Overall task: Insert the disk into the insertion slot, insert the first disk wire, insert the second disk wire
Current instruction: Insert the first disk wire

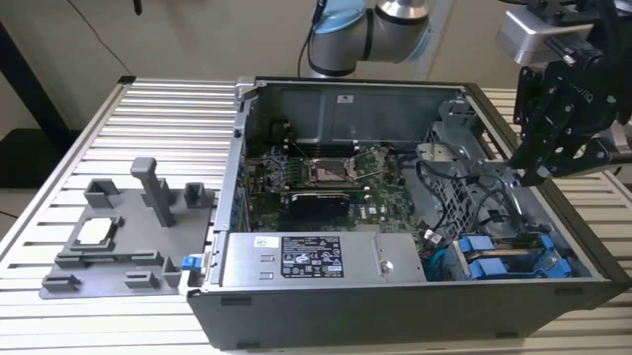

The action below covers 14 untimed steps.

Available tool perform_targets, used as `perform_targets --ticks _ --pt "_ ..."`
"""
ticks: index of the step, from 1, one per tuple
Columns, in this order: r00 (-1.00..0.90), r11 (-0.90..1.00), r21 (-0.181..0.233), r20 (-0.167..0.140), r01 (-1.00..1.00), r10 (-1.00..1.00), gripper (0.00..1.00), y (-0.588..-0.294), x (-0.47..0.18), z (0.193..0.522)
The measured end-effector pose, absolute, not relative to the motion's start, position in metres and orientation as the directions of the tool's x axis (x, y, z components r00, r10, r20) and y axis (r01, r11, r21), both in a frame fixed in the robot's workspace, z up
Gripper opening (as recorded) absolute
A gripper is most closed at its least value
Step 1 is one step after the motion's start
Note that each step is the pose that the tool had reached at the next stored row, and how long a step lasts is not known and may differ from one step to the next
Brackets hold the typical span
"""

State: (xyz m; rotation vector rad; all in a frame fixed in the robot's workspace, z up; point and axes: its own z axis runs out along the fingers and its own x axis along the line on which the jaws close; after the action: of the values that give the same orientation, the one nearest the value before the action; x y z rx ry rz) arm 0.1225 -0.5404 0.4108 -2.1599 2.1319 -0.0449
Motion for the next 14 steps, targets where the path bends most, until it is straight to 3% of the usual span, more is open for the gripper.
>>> perform_targets --ticks 14 --pt "0.034 -0.029 -0.115 -0.043 -0.993 -0.998 0.33 -0.525 0.082 0.398"
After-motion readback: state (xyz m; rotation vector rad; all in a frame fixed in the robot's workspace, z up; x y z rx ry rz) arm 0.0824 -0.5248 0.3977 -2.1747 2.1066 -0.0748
